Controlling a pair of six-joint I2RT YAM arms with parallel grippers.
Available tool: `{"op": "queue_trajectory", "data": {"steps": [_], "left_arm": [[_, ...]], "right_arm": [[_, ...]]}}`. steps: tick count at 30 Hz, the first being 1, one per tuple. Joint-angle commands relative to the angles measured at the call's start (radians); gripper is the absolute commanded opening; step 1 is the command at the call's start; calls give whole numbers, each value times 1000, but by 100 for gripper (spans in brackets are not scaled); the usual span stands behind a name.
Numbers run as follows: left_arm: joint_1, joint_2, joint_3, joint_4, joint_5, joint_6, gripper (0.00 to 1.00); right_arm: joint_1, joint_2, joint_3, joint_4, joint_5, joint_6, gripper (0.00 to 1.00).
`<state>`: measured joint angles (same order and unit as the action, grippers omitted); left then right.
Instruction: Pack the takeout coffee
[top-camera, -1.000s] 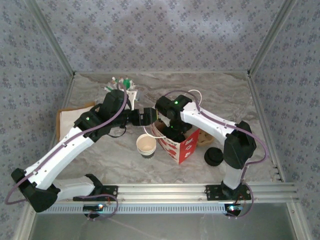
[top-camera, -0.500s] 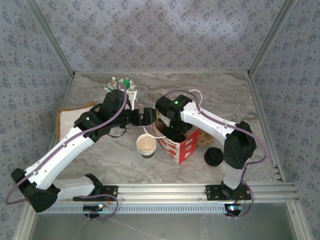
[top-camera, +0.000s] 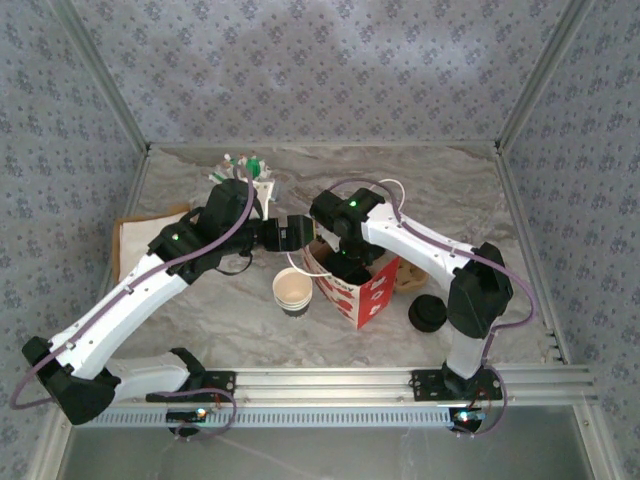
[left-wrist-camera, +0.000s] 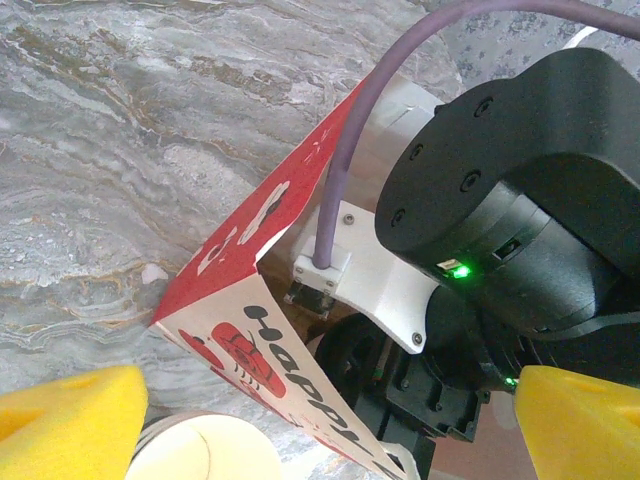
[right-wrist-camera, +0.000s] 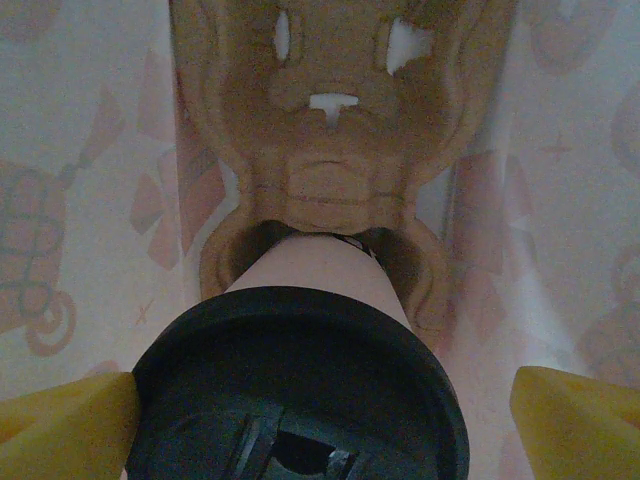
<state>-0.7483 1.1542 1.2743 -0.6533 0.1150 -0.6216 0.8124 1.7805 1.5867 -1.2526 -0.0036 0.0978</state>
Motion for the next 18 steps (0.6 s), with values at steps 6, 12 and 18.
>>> {"op": "queue_trajectory", "data": {"steps": [6,12,18], "left_arm": [[-5,7,50,12,-2,14,95],[-5,7,49,11,-3,15,95],[-6,8,49,12,-2,14,95]], "right_arm": [[5,-22,22,-27,5,20,97],[5,-21,18,-24,4,20,97],[5,-21,16,-21,3,20,97]]}}
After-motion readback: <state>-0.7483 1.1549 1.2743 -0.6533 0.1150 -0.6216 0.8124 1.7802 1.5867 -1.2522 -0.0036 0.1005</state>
